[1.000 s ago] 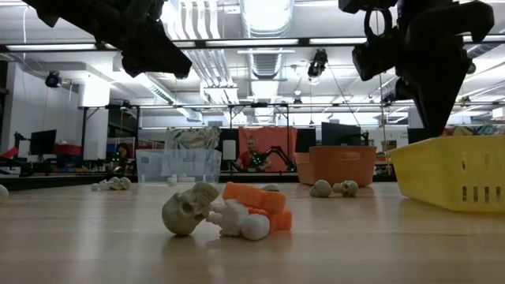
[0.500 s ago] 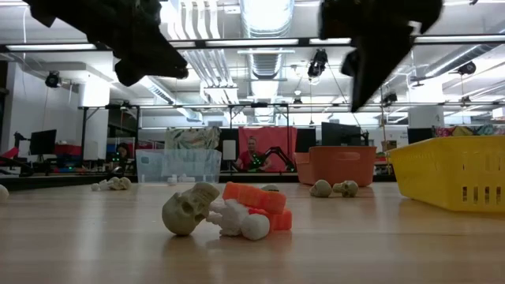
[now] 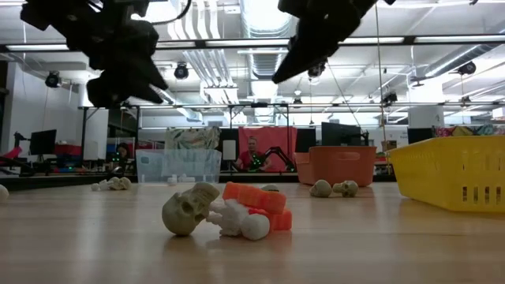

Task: Sort Halloween decoration
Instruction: Put the gray skull toy into the yellow bin

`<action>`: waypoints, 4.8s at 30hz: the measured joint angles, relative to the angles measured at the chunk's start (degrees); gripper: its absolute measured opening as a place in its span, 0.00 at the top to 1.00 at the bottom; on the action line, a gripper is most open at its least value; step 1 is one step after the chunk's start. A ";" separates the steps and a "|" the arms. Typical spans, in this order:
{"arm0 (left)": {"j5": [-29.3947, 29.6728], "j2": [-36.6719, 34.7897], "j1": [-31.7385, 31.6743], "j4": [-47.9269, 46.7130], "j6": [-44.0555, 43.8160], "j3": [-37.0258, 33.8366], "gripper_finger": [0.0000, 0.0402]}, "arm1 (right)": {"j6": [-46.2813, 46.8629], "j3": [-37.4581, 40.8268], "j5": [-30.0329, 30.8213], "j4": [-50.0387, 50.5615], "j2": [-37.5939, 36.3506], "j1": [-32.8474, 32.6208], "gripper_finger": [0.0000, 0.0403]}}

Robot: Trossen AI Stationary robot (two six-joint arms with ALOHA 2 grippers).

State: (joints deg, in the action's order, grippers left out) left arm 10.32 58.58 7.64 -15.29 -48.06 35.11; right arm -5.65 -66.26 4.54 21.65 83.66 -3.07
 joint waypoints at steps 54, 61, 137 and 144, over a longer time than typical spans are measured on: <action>-5.88 29.44 22.45 -38.09 -40.93 11.99 0.56 | -7.89 1.29 -0.49 -5.29 0.04 1.62 0.66; -8.07 34.07 23.11 -36.59 -40.86 12.11 0.60 | -7.89 1.27 -0.48 -5.71 0.02 1.62 0.68; -9.79 65.14 -1.44 53.54 51.52 40.98 0.93 | 40.42 13.51 0.77 30.89 -32.42 -12.83 0.70; -14.72 68.06 -2.02 53.71 47.57 44.00 0.89 | 37.99 13.53 1.58 29.32 -30.36 -12.83 0.70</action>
State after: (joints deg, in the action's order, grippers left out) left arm -4.40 126.65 5.62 38.42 -0.49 79.11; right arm 32.34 -52.73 6.12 50.97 53.30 -15.90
